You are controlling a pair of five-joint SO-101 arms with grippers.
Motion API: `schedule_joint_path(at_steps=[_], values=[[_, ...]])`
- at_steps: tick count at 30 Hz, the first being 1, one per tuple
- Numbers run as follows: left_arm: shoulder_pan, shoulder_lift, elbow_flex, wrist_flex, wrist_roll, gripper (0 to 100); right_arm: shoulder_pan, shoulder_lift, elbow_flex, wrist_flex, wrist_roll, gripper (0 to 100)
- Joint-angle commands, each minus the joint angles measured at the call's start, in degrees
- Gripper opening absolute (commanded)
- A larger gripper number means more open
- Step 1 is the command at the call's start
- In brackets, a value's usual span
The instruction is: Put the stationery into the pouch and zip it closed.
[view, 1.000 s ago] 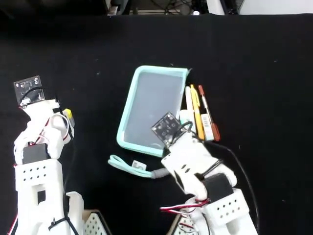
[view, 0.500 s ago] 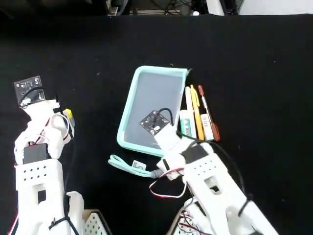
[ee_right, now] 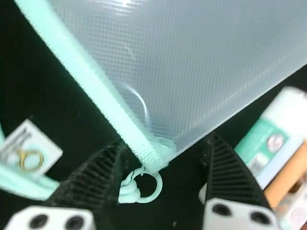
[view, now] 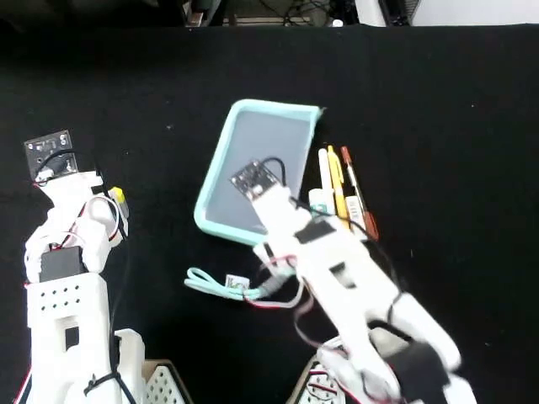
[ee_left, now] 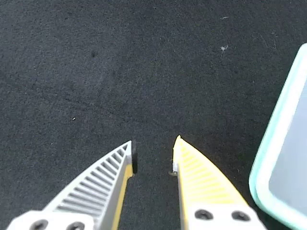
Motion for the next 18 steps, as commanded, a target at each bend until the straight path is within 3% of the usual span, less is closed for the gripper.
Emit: schedule_joint_path(at_steps=[1,7,18], values=[[-0.48,0.09,-0.48,-1.23,0.44,16,-1.49,7.25,-10.77,-1.23,-0.26,24.7],[-0.48,0.09,-0.48,-1.23,0.44,16,-3.08,8.04,-13.93,-0.53,-0.7,24.7],[-0.48,0.09,-0.48,-1.23,0.44,16,-3.08,-12.7,3.3,1.67,-4.04,24.7]])
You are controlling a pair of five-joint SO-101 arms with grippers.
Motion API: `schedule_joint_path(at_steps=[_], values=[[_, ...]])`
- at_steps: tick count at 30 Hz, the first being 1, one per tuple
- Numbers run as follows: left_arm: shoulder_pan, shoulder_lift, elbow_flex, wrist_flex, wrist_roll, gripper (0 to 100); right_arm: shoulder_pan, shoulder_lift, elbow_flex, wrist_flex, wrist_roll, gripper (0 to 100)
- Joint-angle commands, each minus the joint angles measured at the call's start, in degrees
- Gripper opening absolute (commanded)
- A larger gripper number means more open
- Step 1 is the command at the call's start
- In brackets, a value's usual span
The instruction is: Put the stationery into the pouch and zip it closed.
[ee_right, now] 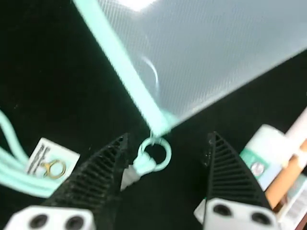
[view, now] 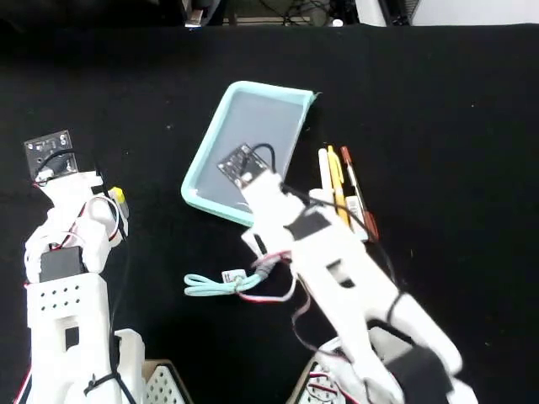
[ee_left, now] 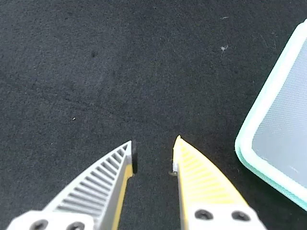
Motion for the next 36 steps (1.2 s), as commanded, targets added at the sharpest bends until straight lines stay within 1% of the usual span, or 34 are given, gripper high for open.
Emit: schedule_joint_path(at_steps=[1,4,6,9,12,18,21,32,34,36], values=[[-0.48,0.09,-0.48,-1.23,0.44,16,-0.62,-4.79,3.12,0.35,-2.55,24.7],[-0.48,0.09,-0.48,-1.23,0.44,16,-1.32,-4.79,3.91,0.44,-6.15,24.7],[-0.48,0.09,-0.48,-1.23,0.44,16,-3.6,-4.79,3.56,1.58,-8.7,24.8],[-0.48,0.09,-0.48,-1.23,0.44,16,-8.88,-4.79,1.71,5.54,-13.89,24.8],[-0.48,0.09,-0.48,-1.23,0.44,16,-10.46,-4.79,0.4,8.44,-18.37,24.8],[-0.48,0.09,-0.48,-1.14,0.44,16,-3.25,-4.79,1.01,9.23,-18.29,24.8],[-0.48,0.09,-0.48,-1.14,0.44,16,-1.85,-4.79,2.68,9.05,-18.29,24.8],[-0.4,0.09,-0.48,-1.14,0.53,16,-1.85,-4.79,4.53,7.3,-18.81,24.8],[-0.31,0.09,-0.48,-1.23,0.53,16,-3.25,-4.62,5.14,6.15,-19.16,24.8],[-0.13,0.09,-0.48,-1.23,0.53,16,-6.59,-3.12,5.85,3.6,-22.24,24.8]])
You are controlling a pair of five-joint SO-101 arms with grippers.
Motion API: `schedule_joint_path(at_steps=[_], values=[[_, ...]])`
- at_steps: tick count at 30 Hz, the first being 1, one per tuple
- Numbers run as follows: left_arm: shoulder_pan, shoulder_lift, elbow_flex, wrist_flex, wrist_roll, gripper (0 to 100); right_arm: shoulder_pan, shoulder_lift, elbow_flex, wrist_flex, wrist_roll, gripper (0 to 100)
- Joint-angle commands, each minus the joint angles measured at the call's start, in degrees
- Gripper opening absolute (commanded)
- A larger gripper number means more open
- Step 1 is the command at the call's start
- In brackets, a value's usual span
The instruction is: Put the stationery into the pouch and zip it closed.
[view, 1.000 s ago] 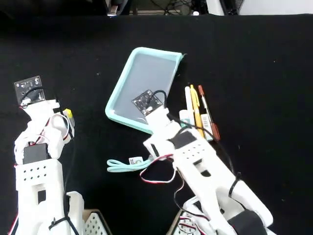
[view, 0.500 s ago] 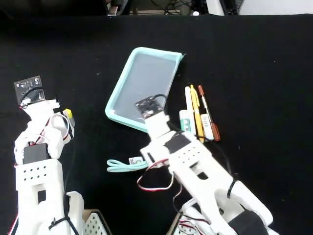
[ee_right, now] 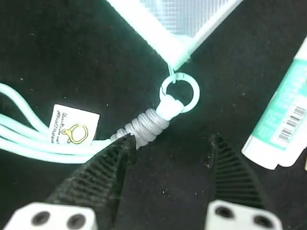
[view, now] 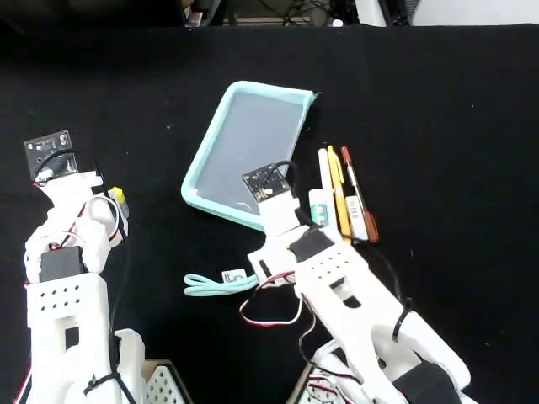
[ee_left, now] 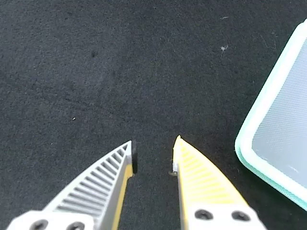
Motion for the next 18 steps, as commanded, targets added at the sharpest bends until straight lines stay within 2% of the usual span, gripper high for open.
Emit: schedule_joint_path(at_steps=[1,4,13,15,18], values=[[-0.13,0.09,-0.48,-1.23,0.53,16,-5.27,1.36,0.4,-4.84,-4.75,24.8],[-0.22,0.09,-0.48,-1.23,0.53,16,-7.56,6.37,-0.48,-7.56,-5.89,24.8],[-0.4,0.09,-0.48,-1.23,0.53,16,-4.13,23.34,-12.97,2.81,-4.48,23.2],[-0.4,0.09,-0.48,-1.23,0.53,16,-1.67,25.54,-14.81,4.4,-0.97,16.5],[-0.4,0.09,-0.48,-1.23,0.53,16,2.29,25.71,-15.78,4.57,4.13,1.1]])
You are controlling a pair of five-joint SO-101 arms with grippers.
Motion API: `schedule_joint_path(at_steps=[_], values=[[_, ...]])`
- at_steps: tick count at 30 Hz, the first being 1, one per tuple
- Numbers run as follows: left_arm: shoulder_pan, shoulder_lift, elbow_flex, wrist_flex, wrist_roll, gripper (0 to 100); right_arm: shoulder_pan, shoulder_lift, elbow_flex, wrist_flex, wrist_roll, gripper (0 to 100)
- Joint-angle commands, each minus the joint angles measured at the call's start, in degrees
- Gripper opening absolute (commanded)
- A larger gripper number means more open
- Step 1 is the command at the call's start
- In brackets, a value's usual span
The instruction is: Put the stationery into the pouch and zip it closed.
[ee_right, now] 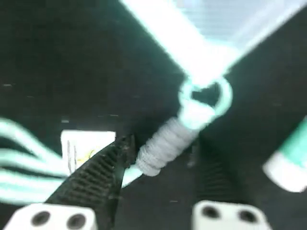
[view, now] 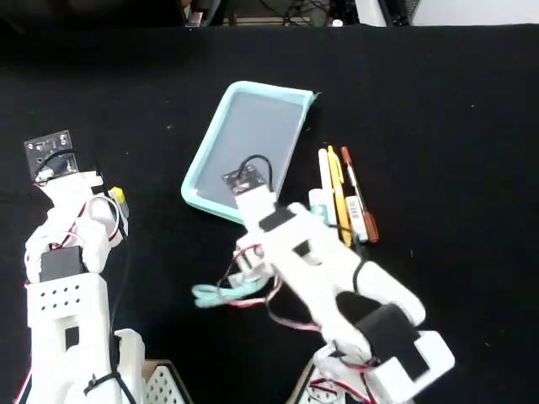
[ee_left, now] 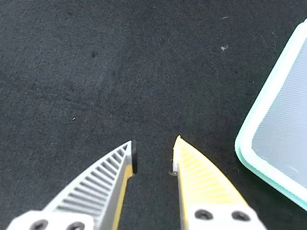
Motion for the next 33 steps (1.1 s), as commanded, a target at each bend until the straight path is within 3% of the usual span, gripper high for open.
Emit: schedule_joint_path(at_steps=[1,6,14,17,24,33], values=[[-0.4,0.09,-0.48,-1.23,0.53,16,4.22,0.75,-0.84,0.62,5.01,1.5],[-0.4,0.09,-0.48,-1.23,0.53,16,6.59,-6.9,3.3,0.88,6.33,1.4],[-0.4,0.09,-0.48,-1.23,0.53,16,6.95,-23.6,15.25,5.63,26.9,1.8],[-0.4,0.09,-0.48,-1.23,0.53,16,7.03,-27.38,17.27,7.82,30.86,2.8],[-0.4,0.09,-0.48,-1.23,0.53,16,8.44,-31.16,16.22,7.82,28.13,27.3],[-0.4,0.09,-0.48,-1.23,0.53,16,8.18,-31.43,13.67,7.74,27.43,22.3]])
